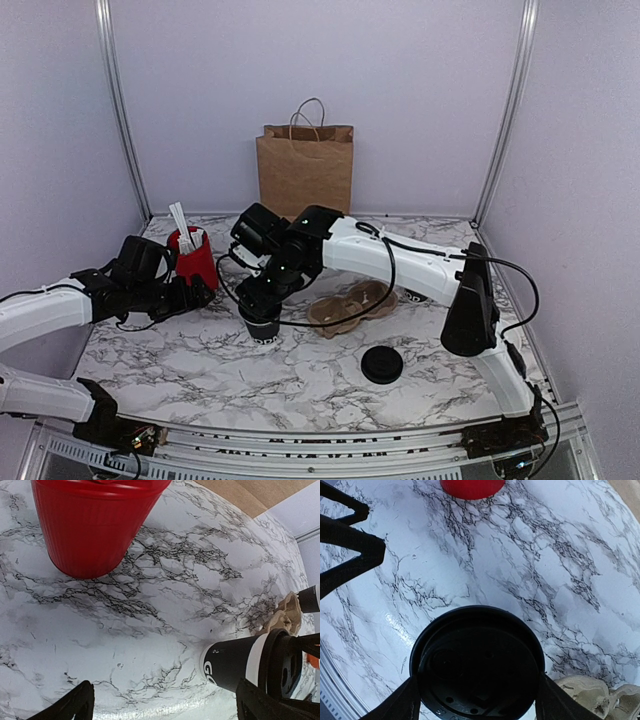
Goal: Pack the takeout coffee
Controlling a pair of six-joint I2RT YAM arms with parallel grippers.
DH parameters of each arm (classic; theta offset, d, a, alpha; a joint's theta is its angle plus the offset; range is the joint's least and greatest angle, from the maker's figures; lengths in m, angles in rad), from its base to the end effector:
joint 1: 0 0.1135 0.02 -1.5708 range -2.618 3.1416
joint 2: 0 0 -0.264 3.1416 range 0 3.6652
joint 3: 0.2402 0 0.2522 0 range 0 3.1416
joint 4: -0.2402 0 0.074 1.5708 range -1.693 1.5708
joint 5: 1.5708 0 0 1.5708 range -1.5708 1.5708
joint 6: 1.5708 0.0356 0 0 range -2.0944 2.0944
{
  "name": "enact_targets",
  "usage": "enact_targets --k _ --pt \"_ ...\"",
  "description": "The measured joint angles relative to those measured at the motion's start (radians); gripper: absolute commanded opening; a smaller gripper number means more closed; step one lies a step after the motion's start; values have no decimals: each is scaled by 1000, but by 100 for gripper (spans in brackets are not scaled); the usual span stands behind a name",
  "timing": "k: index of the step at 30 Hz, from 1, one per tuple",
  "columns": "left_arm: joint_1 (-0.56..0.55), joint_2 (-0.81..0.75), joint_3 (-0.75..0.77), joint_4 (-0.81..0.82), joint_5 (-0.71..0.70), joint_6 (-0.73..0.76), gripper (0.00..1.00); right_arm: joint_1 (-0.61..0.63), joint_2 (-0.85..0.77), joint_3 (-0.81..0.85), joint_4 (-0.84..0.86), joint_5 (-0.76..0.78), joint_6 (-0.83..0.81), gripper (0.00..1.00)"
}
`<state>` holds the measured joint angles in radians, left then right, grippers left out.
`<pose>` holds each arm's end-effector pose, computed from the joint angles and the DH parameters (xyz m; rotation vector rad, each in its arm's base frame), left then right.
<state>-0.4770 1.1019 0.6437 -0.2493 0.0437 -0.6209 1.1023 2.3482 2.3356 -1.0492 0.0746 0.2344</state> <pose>0.2038 -0.1071 0.2232 -0.1457 2.3518 -0.6102 0.2301 0.4487 0.2629 -1.1012 2.4380 0.3529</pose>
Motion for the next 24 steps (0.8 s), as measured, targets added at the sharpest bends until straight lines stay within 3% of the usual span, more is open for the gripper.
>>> enact_targets --k 24 --pt "-119 102 0 175 139 -2 68 8 18 8 -3 21 0 76"
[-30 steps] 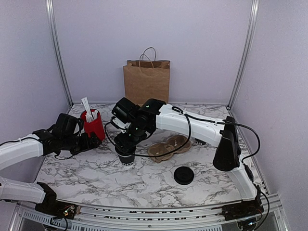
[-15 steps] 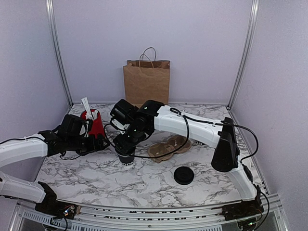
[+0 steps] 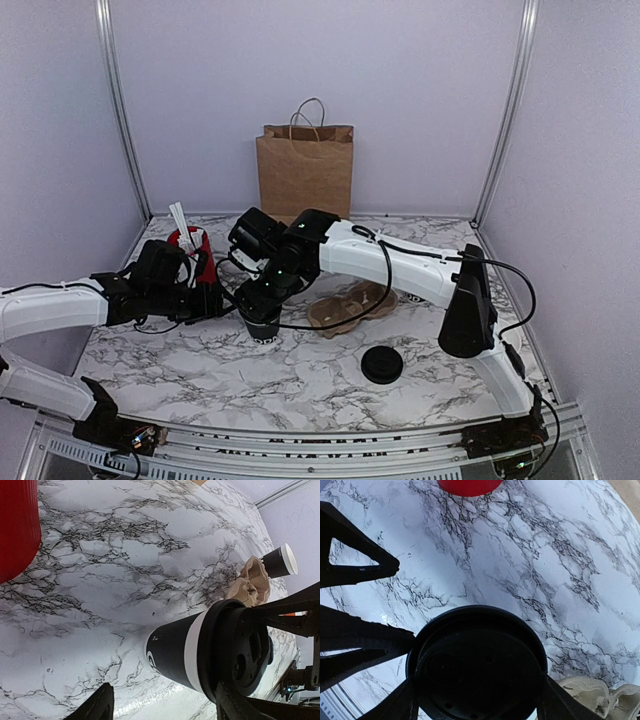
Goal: Pack the takeout coffee
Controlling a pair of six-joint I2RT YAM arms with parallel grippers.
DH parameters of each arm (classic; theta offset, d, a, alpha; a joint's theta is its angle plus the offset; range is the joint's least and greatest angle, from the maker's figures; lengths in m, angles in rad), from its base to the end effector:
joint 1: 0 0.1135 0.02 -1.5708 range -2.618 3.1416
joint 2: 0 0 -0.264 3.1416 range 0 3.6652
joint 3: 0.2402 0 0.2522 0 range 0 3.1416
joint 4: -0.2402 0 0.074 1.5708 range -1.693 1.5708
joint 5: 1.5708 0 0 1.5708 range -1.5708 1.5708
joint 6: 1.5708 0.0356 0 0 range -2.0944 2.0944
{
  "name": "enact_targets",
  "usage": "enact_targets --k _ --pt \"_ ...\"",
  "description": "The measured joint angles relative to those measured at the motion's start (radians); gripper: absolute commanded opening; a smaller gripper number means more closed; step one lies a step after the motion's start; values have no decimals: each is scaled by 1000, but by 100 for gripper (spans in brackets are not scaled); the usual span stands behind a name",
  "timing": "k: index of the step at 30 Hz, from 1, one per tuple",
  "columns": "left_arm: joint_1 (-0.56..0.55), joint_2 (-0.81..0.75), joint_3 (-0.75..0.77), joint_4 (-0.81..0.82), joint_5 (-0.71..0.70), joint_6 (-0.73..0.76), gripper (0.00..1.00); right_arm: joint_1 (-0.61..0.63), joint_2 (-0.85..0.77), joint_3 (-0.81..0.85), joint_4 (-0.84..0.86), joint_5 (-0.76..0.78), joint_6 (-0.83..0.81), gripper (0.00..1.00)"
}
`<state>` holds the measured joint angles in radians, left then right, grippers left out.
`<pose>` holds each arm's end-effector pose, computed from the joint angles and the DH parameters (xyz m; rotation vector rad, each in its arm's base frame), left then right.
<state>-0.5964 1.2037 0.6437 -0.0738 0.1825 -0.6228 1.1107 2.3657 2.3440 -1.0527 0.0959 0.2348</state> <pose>0.2053 -0.1472 0.2161 0.0772 2.3342 -0.8510 0.2281 0.4526 0.2568 -1.1056 2.4379 0.3222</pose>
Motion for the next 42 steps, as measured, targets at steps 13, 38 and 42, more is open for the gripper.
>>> enact_targets --k 13,38,42 --pt "-14 59 22 33 -14 -5 48 1 0 -6 5 1 0 76" --pt "-29 109 36 72 -49 -6 39 2 -45 -114 103 3 8 79" --pt "-31 108 53 42 -59 -1 40 2 -53 -118 106 -12 27 80"
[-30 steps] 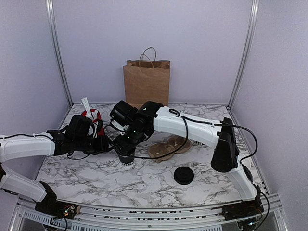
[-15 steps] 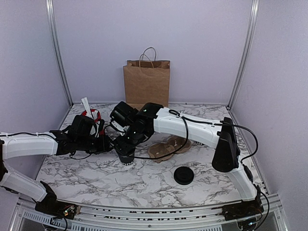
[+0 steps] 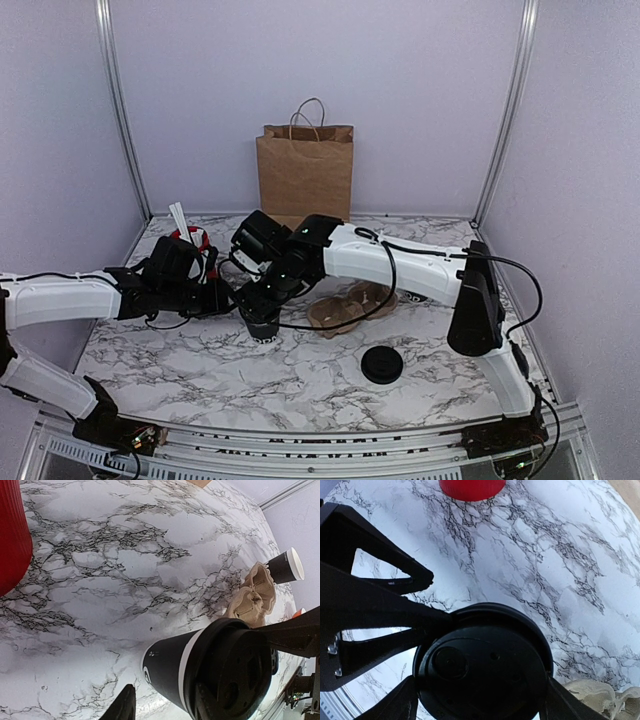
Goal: Pack the takeout coffee
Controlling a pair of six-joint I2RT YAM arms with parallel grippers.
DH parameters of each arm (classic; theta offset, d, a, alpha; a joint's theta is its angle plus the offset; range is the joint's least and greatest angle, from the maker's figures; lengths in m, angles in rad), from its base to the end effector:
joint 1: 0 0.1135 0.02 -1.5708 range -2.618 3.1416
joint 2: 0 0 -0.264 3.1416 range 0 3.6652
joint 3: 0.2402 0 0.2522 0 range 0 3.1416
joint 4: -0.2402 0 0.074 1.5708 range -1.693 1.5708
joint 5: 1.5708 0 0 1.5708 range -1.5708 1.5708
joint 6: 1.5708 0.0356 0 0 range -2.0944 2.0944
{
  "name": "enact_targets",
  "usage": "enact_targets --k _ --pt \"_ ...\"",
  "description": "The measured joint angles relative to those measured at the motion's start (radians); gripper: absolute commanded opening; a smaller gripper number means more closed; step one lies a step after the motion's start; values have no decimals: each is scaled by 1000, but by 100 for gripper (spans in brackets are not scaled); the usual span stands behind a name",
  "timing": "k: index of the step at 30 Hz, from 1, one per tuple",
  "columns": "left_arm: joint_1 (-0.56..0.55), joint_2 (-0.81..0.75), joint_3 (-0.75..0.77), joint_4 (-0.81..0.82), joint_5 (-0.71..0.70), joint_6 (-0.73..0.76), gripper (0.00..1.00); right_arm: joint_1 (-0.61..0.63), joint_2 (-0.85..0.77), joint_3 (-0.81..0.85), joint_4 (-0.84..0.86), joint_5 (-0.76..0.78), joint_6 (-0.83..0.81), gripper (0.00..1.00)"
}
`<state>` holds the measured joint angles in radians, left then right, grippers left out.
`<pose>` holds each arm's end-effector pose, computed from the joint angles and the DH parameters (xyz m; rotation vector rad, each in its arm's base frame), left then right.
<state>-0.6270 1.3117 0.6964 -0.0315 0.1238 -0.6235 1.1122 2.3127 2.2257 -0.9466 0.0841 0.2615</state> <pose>0.2195 -0.1645 0.2104 0.0763 2.3386 -0.7992 0.2256 0.4503 0.2525 -1.0652 2.4258 0.3762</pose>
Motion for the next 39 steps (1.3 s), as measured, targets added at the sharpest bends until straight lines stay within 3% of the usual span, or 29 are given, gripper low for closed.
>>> enact_targets --k 13,25,30,34,39 --pt "-9 -1 70 -138 -10 42 43 2 -24 -21 11 -32 53 83" --pt "-23 -1 125 -165 -10 52 44 2 -97 -63 46 -2 83 85" --pt "-27 -2 127 -171 -13 55 44 -7 -166 -150 95 19 101 78" --pt "-27 -15 127 -178 -14 55 44 -34 -248 -288 169 0 117 63" --pt "-32 -30 127 -178 -14 55 44 -108 -329 -470 294 -86 153 52"
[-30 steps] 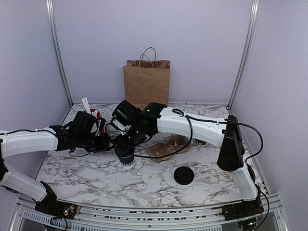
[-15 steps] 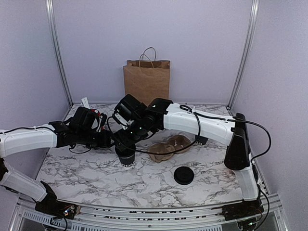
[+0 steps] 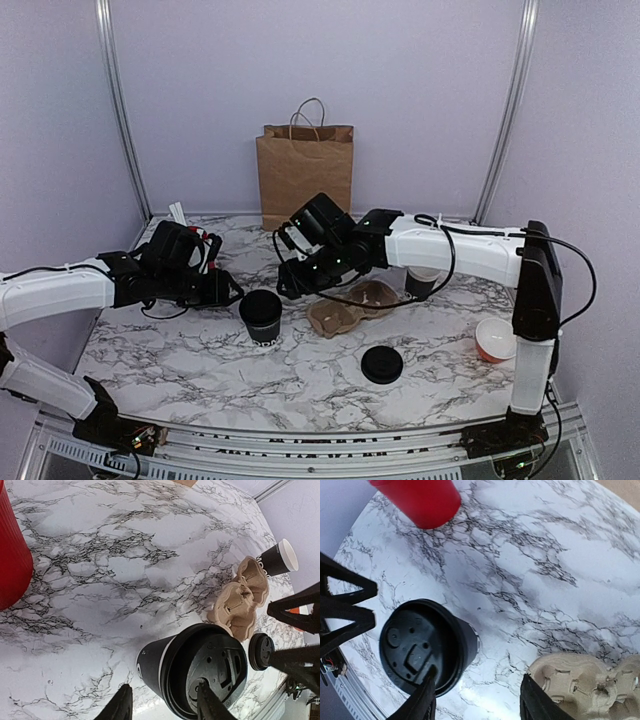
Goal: Pack the takeout coffee
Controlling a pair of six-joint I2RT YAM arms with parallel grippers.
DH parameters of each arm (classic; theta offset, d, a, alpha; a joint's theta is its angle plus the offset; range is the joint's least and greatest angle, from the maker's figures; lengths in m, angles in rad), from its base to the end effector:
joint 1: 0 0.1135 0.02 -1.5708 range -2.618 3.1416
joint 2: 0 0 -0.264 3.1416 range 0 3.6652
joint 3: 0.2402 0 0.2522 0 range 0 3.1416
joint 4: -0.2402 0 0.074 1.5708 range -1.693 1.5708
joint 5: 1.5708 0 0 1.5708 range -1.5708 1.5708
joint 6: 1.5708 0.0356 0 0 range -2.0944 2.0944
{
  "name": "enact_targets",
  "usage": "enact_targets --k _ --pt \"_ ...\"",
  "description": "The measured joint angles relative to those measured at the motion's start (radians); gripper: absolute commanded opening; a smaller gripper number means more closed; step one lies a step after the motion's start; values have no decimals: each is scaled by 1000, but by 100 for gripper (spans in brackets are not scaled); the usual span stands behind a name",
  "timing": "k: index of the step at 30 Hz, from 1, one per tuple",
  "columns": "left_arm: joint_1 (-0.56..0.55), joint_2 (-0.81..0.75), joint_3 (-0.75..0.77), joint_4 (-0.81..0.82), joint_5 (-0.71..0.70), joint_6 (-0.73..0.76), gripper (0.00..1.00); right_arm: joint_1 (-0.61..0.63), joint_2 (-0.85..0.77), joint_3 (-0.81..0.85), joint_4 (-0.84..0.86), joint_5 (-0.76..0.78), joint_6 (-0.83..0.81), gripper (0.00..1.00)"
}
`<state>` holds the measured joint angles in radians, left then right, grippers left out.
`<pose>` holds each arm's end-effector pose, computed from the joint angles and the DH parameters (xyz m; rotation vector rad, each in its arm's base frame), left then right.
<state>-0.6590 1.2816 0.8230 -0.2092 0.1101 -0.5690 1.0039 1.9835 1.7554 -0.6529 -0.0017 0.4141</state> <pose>0.2164 -0.1726 0.2442 0.1687 2.3474 -0.7632 0.2404 0.3778 0.2738 -0.7431 2.4438 0.5991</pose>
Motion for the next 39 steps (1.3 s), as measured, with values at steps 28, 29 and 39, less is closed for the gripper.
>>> enact_targets --k 28,29,39 --pt "-58 98 85 0 -22 18 28 -66 -15 -211 238 -176 84 34" --pt "-58 103 86 0 -22 18 27 -64 -15 -212 238 -176 84 34" --pt "-62 138 104 -2 -25 40 24 -38 -18 -221 227 -163 87 34"
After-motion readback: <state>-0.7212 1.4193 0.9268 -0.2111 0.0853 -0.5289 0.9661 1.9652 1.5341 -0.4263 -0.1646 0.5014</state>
